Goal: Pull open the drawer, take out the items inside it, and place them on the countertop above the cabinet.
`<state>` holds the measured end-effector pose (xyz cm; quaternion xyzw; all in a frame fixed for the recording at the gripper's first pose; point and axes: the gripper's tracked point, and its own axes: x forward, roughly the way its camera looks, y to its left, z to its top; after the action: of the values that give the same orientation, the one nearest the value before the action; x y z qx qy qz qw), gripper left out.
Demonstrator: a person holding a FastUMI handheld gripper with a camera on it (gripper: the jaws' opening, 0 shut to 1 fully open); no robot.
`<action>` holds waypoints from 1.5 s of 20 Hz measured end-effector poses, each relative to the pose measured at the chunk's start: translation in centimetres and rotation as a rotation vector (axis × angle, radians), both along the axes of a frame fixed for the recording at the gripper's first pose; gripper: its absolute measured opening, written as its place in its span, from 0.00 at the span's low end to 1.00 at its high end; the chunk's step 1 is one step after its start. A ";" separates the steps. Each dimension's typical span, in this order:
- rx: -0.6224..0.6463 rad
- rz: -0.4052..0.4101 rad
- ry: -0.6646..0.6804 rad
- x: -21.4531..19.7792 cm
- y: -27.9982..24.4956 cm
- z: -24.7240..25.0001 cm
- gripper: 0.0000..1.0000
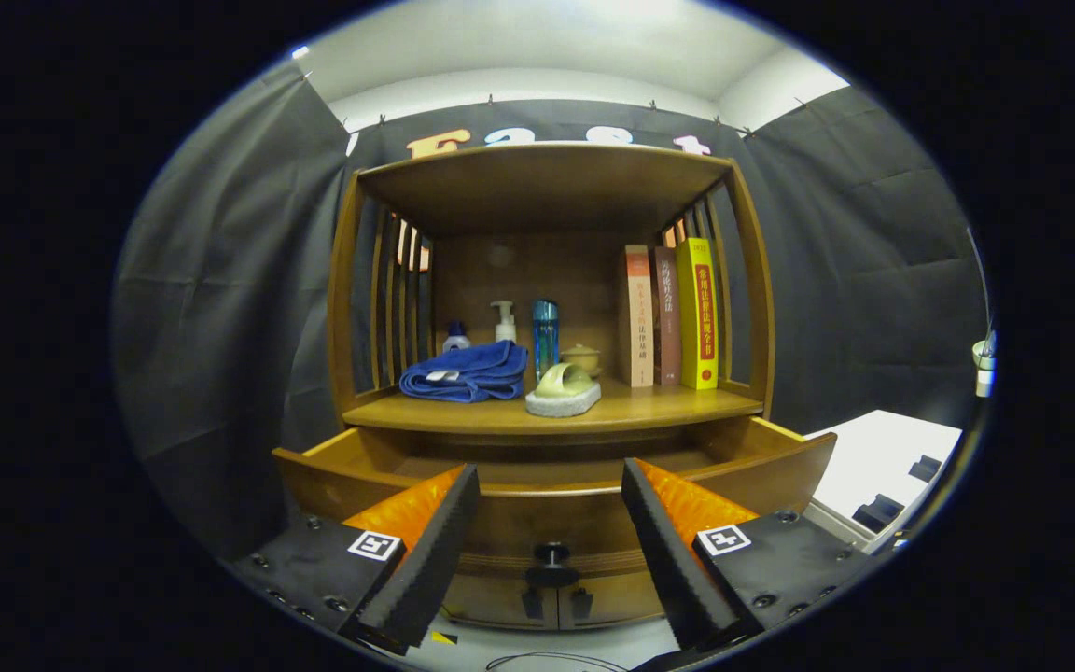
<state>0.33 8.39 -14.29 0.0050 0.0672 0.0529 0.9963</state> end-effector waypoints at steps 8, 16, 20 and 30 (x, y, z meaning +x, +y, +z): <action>-0.054 -0.022 0.058 1.2 -0.6 -5.0 0.99; -0.060 -0.018 0.076 2.1 0.2 -7.3 0.99; -0.095 -0.005 0.063 2.7 0.3 -7.5 1.00; -0.095 -0.007 0.096 7.5 0.5 -9.1 1.00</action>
<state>7.81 8.84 -23.34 -0.0398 0.1175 0.0461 0.9912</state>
